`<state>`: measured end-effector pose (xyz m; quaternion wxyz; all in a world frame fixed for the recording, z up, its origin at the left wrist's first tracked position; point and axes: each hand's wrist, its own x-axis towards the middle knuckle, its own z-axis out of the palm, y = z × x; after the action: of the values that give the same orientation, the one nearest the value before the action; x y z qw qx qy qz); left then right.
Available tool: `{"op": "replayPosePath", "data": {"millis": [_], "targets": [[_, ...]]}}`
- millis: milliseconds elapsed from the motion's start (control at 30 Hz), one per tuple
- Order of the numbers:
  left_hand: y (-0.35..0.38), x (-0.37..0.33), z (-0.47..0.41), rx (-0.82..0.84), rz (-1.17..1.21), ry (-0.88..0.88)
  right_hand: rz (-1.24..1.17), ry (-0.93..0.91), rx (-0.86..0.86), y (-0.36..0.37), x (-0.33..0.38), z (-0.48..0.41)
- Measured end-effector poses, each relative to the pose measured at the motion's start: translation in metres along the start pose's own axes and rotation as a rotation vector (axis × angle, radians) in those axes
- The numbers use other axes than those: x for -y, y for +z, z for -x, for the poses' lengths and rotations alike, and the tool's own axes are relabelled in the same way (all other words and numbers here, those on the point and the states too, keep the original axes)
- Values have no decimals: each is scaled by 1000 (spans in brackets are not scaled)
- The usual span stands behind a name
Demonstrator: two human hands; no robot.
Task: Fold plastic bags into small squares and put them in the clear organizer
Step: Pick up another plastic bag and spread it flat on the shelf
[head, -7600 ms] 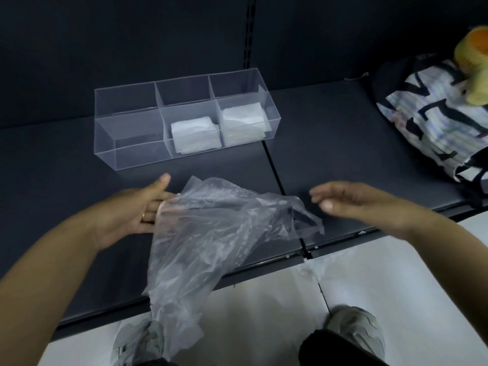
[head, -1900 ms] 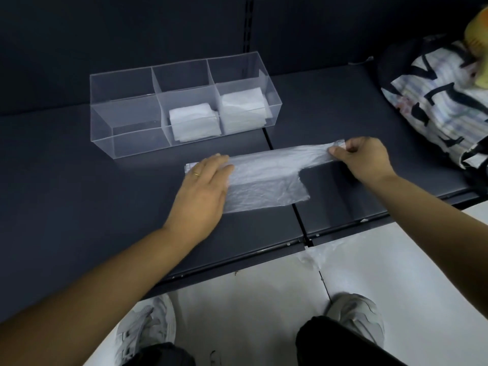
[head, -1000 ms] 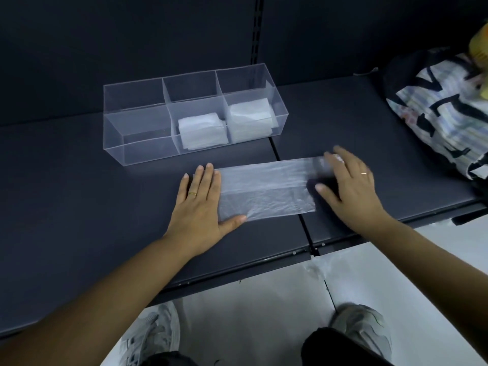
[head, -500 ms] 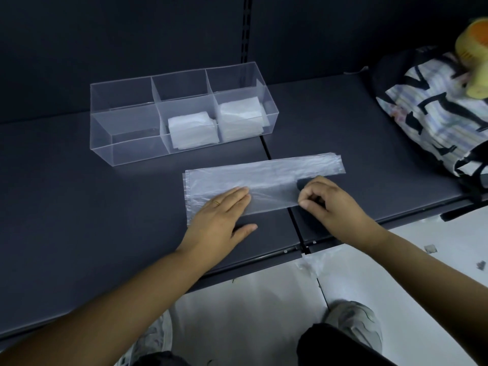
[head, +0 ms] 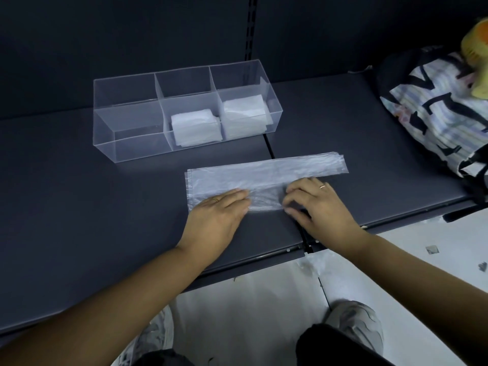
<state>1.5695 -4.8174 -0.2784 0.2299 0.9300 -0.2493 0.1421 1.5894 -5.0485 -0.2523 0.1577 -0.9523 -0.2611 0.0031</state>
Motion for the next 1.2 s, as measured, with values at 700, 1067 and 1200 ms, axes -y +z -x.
{"op": "replayPosePath", "data": {"millis": [700, 1067, 1200], "targets": [[-40, 53, -6, -19, 538, -885, -549, 527, -101, -4, -36, -63], [-31, 15, -11, -29, -55, -331, -315, 563, -73, 4, -37, -81], [-7, 2, -3, 454, -131, -193, -324, 596, -61, -1, -33, -82]]}}
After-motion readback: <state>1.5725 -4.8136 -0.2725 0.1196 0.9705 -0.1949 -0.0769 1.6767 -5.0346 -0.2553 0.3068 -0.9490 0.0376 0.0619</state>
